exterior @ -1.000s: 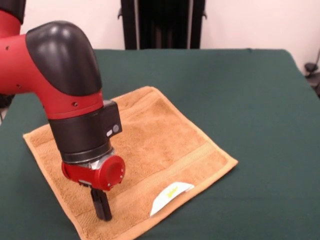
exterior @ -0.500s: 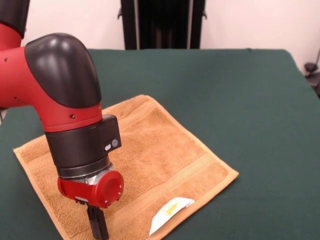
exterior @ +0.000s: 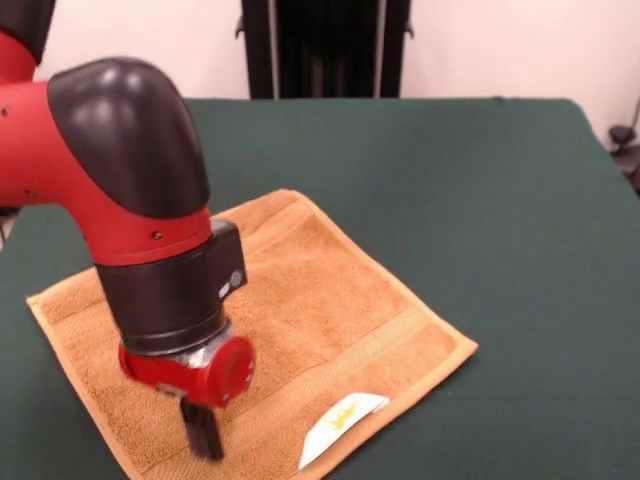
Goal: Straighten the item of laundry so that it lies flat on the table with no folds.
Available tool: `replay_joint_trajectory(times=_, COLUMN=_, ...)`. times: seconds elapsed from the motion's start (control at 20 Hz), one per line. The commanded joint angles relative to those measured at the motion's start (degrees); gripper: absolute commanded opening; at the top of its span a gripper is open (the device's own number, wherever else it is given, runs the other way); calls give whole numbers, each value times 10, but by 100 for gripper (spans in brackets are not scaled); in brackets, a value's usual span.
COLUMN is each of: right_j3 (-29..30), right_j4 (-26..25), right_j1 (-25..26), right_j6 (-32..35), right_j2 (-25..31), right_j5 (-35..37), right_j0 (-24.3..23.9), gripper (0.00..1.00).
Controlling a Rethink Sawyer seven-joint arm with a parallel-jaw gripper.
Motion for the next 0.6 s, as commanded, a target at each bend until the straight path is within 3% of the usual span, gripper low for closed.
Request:
replay_joint_trajectory(times=0.05, right_j3=10, right_j4=-14, right_j1=-107, right_j6=-98, right_j2=-102, right_j5=417, right_j0=86, gripper=0)
replay_joint_trajectory(times=0.35, right_j3=18, right_j4=4, right_j1=-187, right_j6=-95, right_j2=-97, right_j5=573, right_j0=88, gripper=0)
replay_joint_trajectory(times=0.45, right_j3=24, right_j4=3, right_j1=-205, right_j6=-93, right_j2=-92, right_j5=574, right_j0=85, gripper=0)
replay_joint_trajectory(times=0.6, right_j3=47, right_j4=-1, right_j1=-228, right_j6=-89, right_j2=-85, right_j5=517, right_j0=74, gripper=0)
